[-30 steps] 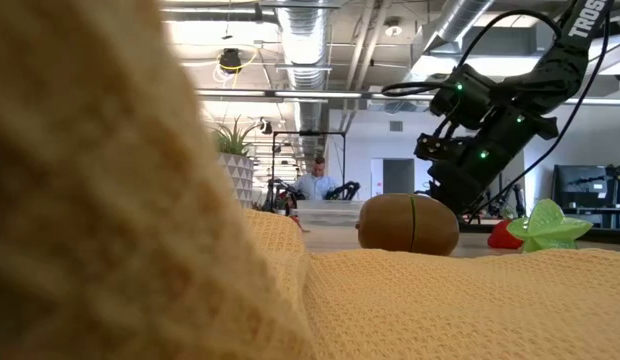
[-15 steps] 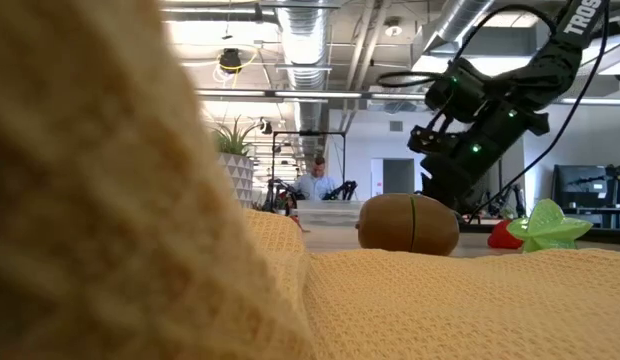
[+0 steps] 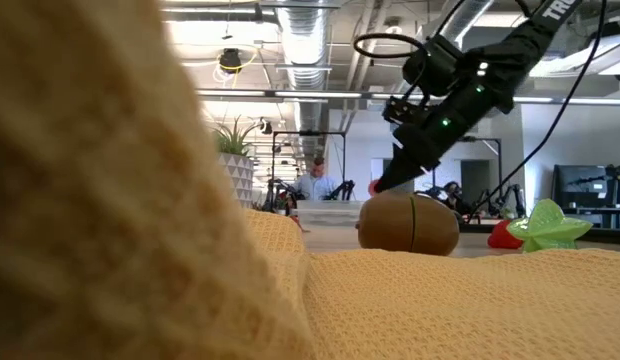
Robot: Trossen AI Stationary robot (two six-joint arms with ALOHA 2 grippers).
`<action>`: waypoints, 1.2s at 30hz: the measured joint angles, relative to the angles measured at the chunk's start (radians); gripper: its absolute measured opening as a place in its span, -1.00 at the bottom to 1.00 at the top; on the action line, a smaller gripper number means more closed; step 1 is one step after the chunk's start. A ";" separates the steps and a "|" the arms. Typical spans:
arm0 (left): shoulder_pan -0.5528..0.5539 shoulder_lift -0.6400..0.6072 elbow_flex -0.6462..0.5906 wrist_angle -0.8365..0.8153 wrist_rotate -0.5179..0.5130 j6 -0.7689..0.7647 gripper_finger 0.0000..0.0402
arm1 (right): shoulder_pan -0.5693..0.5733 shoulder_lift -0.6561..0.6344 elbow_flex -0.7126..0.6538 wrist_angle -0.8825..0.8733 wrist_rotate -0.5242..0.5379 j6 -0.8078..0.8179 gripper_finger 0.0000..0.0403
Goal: Pick and placing Produce into tupperware
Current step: Put the top right peach into the transparent bin
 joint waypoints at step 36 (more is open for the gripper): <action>0.000 0.000 0.000 0.003 -0.026 0.002 0.16 | -0.274 0.160 0.238 0.015 -0.159 -0.021 -0.39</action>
